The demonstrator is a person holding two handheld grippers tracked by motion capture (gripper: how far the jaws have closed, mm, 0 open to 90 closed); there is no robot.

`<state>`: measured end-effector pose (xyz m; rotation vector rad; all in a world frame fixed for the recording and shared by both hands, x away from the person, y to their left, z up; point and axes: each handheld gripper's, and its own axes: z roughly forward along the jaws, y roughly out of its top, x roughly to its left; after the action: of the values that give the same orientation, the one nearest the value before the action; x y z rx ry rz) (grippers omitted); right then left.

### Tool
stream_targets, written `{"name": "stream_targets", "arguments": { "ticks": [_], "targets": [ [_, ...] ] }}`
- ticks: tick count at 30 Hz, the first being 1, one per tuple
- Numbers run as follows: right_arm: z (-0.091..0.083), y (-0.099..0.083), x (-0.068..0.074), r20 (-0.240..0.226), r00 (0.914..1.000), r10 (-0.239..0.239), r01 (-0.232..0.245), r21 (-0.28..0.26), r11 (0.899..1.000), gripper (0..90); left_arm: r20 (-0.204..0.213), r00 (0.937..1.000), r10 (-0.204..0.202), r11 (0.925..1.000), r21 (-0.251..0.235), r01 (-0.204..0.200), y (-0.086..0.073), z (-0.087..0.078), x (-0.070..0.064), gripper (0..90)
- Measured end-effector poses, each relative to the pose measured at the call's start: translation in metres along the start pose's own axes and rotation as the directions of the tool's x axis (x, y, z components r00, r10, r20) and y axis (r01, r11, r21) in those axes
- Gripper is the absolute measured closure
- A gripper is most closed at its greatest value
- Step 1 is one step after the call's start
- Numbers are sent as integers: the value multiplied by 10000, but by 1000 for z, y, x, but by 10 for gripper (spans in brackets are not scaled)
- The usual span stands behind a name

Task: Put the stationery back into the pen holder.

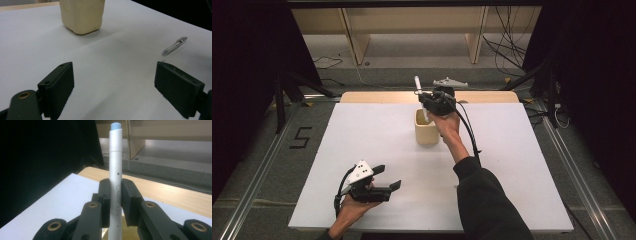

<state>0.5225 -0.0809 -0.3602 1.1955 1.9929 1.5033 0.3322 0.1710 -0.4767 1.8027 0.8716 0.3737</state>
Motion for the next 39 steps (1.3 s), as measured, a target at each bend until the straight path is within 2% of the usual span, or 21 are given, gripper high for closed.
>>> {"name": "stream_targets", "arguments": {
  "ticks": [11, 30, 39],
  "targets": [
    [12, -6, -6, 308, 9993, 194, -200, 195, 9996, 788, 32, 10000, 28, 10000, -2, -28, 0, 0, 0, 159],
    [25, -16, -1, 337, 9992, -223, 201, 648, 9977, 788, 41, 10000, 24, 10000, 3, -24, 0, 0, 0, 159],
    [26, -20, 0, 354, 9991, -236, 210, 731, 9971, 788, 41, 10000, 26, 10000, -3, -26, 0, 0, 0, 159]
  ]
}}
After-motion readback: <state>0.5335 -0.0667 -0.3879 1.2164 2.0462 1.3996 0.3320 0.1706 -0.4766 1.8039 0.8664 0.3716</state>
